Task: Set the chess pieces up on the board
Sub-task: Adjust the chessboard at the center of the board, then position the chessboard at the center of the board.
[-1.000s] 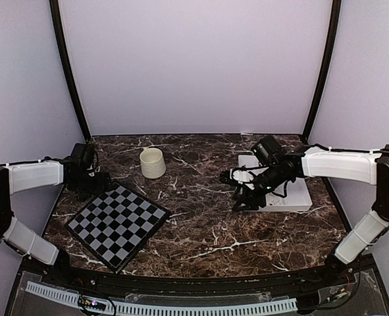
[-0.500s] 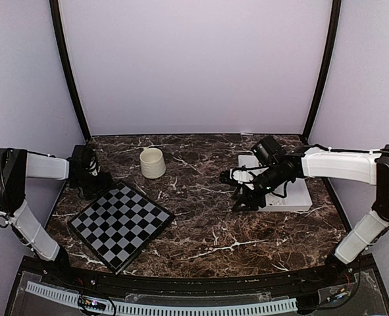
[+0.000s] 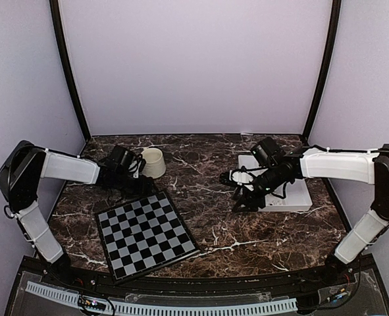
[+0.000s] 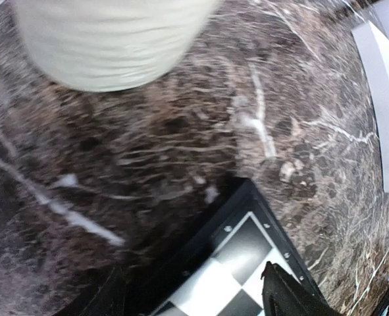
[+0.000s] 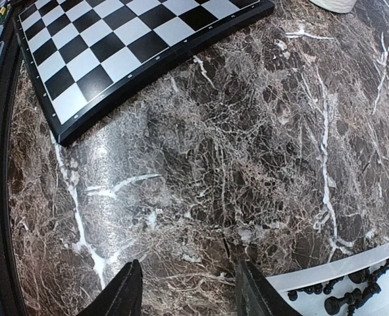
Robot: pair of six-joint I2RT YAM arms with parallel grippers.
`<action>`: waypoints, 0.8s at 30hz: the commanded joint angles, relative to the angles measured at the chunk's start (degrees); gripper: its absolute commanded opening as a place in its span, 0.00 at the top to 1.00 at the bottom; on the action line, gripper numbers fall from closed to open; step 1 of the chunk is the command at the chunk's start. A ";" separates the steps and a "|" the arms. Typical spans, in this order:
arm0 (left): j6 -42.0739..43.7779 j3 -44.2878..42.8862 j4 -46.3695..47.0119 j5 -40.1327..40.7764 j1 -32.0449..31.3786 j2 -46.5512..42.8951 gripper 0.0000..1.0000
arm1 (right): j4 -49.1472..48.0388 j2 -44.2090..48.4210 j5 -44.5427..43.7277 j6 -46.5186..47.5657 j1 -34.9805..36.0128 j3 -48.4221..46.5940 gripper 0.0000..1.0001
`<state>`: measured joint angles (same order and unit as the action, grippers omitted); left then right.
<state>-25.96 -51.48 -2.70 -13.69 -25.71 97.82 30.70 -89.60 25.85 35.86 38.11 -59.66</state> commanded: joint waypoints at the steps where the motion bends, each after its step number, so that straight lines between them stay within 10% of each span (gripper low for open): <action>1: 2.89 -4.59 -4.09 6.24 -5.15 -3.44 0.25 | -1.07 -1.06 0.09 -0.48 0.21 0.37 0.50; 10: -28.93 5.25 -33.23 28.72 -10.34 -22.53 0.19 | -0.80 -1.24 1.22 -0.01 0.17 0.18 0.50; 24: -47.00 20.49 -33.32 27.69 -10.58 -31.60 0.01 | -0.88 -0.89 1.21 0.09 0.30 0.92 0.34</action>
<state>-68.10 -33.52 -36.91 14.55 -36.21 67.64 30.22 -90.96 26.61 35.94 38.11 -59.11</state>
